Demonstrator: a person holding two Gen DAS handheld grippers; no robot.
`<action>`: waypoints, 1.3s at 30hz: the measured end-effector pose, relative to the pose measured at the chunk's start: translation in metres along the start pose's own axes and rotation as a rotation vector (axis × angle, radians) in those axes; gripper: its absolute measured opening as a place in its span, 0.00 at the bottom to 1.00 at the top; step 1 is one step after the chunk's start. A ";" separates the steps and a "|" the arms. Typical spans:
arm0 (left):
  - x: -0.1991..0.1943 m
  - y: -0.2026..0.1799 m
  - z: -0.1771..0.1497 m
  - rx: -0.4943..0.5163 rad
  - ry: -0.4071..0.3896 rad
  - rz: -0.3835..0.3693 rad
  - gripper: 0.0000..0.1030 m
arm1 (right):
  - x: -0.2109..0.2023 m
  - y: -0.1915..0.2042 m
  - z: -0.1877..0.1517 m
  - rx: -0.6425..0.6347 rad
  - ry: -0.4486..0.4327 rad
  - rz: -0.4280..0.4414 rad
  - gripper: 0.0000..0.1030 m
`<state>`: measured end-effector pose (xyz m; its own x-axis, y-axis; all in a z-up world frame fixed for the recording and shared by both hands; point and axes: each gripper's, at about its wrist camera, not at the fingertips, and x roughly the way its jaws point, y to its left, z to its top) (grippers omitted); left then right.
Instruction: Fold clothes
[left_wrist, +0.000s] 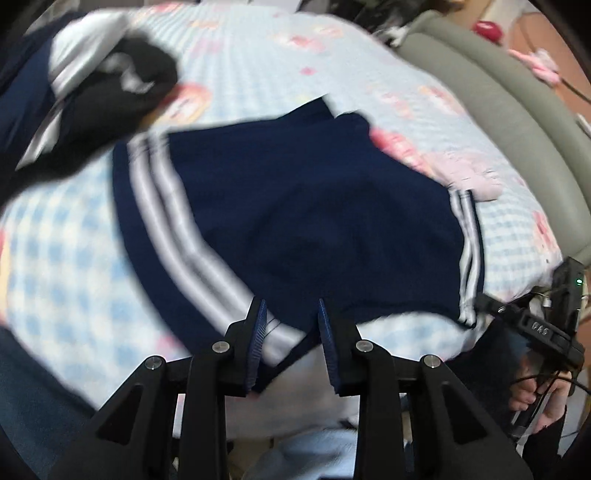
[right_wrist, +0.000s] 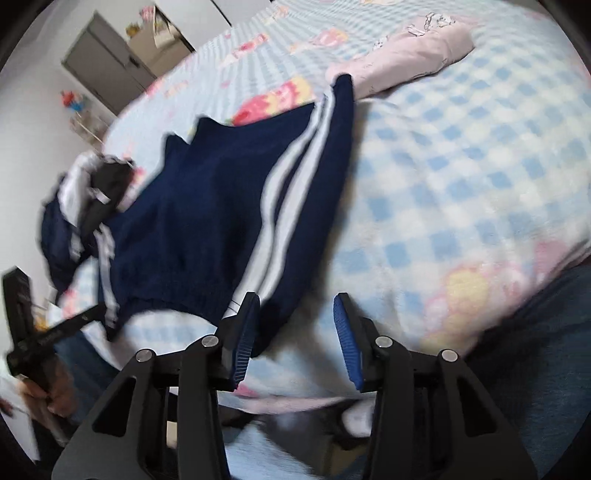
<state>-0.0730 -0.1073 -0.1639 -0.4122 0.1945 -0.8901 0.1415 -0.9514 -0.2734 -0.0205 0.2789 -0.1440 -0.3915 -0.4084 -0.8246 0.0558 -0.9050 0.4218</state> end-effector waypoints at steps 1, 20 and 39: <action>0.004 -0.002 0.002 0.004 0.004 -0.001 0.30 | 0.002 -0.001 0.002 0.011 0.008 0.035 0.41; -0.022 0.022 -0.014 0.008 -0.073 -0.209 0.32 | 0.024 0.018 -0.008 -0.066 0.042 -0.010 0.36; 0.022 -0.009 -0.017 0.040 -0.010 -0.256 0.34 | 0.021 0.062 0.023 -0.160 -0.041 0.014 0.12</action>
<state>-0.0680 -0.0906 -0.1868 -0.4387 0.4278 -0.7903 -0.0039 -0.8803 -0.4743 -0.0468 0.2165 -0.1266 -0.4263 -0.4193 -0.8016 0.2064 -0.9078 0.3651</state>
